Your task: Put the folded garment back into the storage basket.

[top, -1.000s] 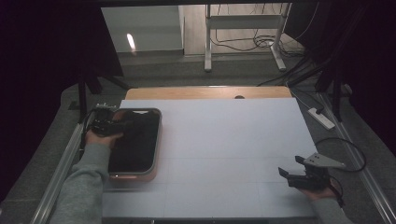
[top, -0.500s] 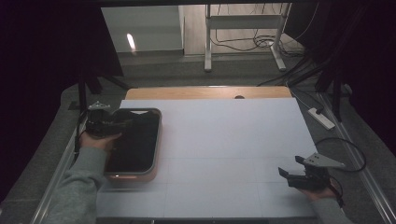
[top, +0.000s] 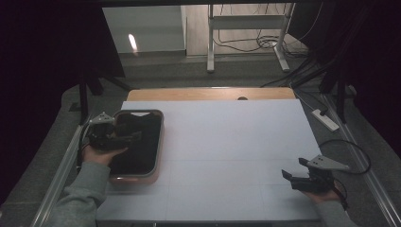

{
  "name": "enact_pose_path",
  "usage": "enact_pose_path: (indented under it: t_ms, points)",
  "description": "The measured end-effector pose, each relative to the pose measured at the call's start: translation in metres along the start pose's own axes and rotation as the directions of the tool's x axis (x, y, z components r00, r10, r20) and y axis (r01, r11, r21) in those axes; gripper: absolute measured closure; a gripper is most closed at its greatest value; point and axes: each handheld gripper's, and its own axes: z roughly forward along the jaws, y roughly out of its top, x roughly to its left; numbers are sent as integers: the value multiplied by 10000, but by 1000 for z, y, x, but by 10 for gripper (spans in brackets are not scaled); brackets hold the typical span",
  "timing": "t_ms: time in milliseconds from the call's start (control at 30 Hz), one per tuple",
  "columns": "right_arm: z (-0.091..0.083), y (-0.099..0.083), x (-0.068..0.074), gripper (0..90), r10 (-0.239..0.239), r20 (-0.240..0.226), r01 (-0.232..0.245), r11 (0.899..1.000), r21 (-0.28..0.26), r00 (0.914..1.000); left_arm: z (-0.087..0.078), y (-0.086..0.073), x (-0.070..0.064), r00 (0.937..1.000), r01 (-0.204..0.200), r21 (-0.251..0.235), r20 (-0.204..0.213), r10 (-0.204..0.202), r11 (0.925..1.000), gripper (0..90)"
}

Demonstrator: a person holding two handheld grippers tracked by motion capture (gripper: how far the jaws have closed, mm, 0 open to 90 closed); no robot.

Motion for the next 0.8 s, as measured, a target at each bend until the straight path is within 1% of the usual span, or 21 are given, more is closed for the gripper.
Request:
enact_pose_path:
  t_ms: [167, 367, 500, 667, 800]
  points:
    - [0, 0, 0, 172, -40, -19, 40, 10000, -1, 10000, -4, -12, -10, 9996, -115, -267, 267, 122, 9996, 234]
    - [1, 1, 1, 171, -55, -42, 55, 10000, 2, 10000, -9, -24, -27, 9969, -427, -547, 631, 461, 9976, 234]
    - [1, 1, 1, 171, -69, -60, 69, 10000, 20, 10000, -8, -30, -38, 9933, -630, -593, 928, 683, 9963, 234]
    - [1, 1, 1, 171, -82, -71, 82, 10000, 24, 9999, -4, -40, -51, 9890, -867, -527, 1159, 924, 9948, 233]
    - [1, 0, 1, 170, -77, -89, 77, 10000, 24, 9999, 0, -48, -58, 9867, -932, -461, 1296, 985, 9946, 231]
